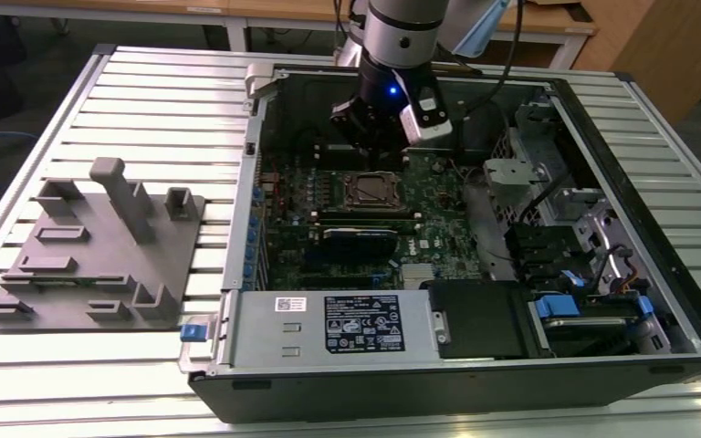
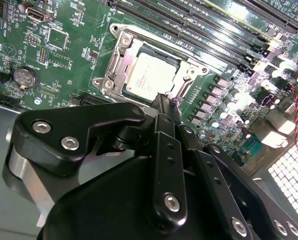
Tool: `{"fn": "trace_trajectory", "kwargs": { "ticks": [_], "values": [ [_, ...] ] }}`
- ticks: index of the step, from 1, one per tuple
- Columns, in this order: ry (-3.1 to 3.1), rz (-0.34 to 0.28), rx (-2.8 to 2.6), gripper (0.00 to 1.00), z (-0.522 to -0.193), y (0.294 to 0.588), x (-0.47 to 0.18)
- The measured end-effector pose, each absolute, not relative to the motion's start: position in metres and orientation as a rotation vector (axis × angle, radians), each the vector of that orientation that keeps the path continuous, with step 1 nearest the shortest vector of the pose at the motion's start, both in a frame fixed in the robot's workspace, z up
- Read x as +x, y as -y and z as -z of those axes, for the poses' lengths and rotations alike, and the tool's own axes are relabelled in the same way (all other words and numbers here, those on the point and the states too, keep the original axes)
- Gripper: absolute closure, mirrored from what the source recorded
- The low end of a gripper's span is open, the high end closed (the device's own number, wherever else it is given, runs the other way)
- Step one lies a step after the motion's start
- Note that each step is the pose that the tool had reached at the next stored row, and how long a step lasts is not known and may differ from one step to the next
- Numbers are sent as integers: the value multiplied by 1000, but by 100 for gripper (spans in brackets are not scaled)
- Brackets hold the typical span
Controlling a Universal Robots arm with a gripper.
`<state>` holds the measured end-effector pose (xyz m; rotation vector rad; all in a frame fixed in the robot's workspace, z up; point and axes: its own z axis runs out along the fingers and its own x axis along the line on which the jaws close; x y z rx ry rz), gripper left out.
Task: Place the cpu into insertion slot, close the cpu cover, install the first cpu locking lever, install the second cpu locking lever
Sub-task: 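Install the second cpu locking lever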
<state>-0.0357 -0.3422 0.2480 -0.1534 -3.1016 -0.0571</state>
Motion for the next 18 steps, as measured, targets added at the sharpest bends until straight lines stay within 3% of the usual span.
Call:
{"fn": "trace_trajectory", "kwargs": {
  "ticks": [18],
  "values": [
    [3102, 57, -153, 90, -248, 363, -36]
  ]
}}
